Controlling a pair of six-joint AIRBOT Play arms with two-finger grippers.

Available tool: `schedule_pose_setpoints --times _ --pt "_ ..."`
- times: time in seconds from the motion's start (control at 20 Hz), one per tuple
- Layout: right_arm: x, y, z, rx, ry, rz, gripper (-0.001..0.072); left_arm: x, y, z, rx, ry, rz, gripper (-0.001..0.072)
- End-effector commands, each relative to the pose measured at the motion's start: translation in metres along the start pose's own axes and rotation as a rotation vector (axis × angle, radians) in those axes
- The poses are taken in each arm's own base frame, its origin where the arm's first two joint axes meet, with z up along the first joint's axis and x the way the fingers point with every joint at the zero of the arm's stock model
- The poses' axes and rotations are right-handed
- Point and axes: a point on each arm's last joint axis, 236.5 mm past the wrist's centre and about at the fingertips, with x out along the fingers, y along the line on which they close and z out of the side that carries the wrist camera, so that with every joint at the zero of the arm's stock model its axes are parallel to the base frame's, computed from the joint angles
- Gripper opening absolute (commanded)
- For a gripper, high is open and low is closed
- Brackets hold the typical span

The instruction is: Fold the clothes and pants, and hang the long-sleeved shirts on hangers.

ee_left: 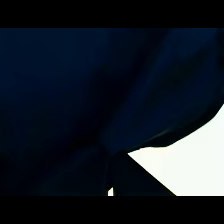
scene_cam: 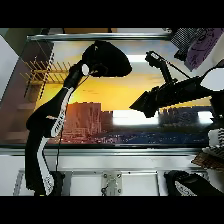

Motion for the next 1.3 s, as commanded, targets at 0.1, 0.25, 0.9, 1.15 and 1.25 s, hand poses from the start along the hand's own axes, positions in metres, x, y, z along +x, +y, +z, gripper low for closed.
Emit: schedule_pose_setpoints --times 0.1,0.25,0.9,1.15,1.25 --pt "-0.037 -0.037 0.04 0.011 -0.163 -0.167 0.0012 -0.159 -0.014 0.159 0.066 -0.26 0.008 0.001" --pt "-0.12 -0.093 0.068 0.089 -0.327 -0.499 0.0012 -0.284 -0.061 0.23 0.127 -0.417 -0.044 0.001" --pt "-0.227 -0.089 0.072 0.284 -0.613 -0.697 0.0013 -0.316 -0.158 0.124 -0.052 -0.154 -0.276 0.001" --pt "-0.227 -0.09 0.072 0.285 -0.611 -0.697 0.0013 -0.224 -0.146 0.048 -0.278 0.098 -0.246 0.072" --pt "-0.226 -0.089 0.071 0.286 -0.606 -0.695 0.0012 -0.224 -0.101 0.033 -0.413 0.163 -0.175 0.072"
